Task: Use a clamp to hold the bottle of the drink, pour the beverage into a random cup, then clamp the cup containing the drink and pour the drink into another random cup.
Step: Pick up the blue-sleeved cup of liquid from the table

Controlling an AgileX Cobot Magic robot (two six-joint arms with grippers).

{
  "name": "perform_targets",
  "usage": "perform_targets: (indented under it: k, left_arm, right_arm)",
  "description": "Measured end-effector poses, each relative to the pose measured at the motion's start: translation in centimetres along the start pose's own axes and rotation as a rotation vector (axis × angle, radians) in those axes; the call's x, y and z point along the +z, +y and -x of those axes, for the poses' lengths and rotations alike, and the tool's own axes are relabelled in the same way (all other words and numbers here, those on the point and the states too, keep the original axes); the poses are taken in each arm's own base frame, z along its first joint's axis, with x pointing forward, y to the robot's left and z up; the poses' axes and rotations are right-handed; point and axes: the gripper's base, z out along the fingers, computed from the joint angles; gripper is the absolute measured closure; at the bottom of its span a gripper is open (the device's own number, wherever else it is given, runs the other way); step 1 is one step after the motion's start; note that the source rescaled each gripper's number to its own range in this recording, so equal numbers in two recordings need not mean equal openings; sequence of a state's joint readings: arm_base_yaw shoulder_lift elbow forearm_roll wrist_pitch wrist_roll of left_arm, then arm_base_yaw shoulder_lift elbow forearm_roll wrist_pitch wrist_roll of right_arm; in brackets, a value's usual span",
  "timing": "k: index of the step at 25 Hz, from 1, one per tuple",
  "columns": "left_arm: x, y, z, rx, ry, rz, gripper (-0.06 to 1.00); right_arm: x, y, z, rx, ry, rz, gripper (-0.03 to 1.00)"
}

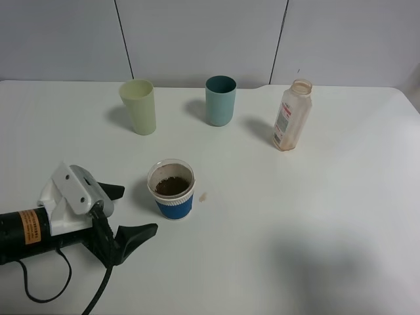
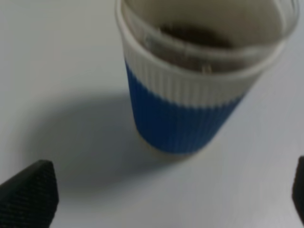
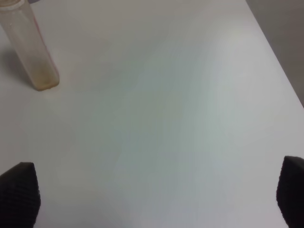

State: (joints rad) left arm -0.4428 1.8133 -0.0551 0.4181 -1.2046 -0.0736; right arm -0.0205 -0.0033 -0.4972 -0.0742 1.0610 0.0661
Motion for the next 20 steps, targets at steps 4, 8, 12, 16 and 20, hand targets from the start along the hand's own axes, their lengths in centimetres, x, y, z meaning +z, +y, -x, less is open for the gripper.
perform_targets:
  k: [4,8,12,16,20]
  left_arm:
    - [0.8,0.4,0.7,0.013,-0.032,0.003,-0.06]
    - [1.1,0.5,0.7,0.013,-0.034,0.002,-0.06]
    - [1.1,0.5,0.7,0.013,-0.034,0.002,-0.06]
    - [1.6,0.5,0.9,0.025,-0.041,-0.016,-0.06]
    - [2.1,0.7,0.9,0.029,-0.04,-0.028,-0.06]
  right_arm:
    - [0.0,0.0,0.0,0.0,0.0,0.0,-0.03]
    - [0.0,0.0,0.0,0.0,0.0,0.0,-0.03]
    - [0.0,0.0,0.0,0.0,0.0,0.0,-0.03]
    - [0.0,0.0,0.0,0.0,0.0,0.0,-0.03]
    - [0.0,0.0,0.0,0.0,0.0,0.0,-0.03]
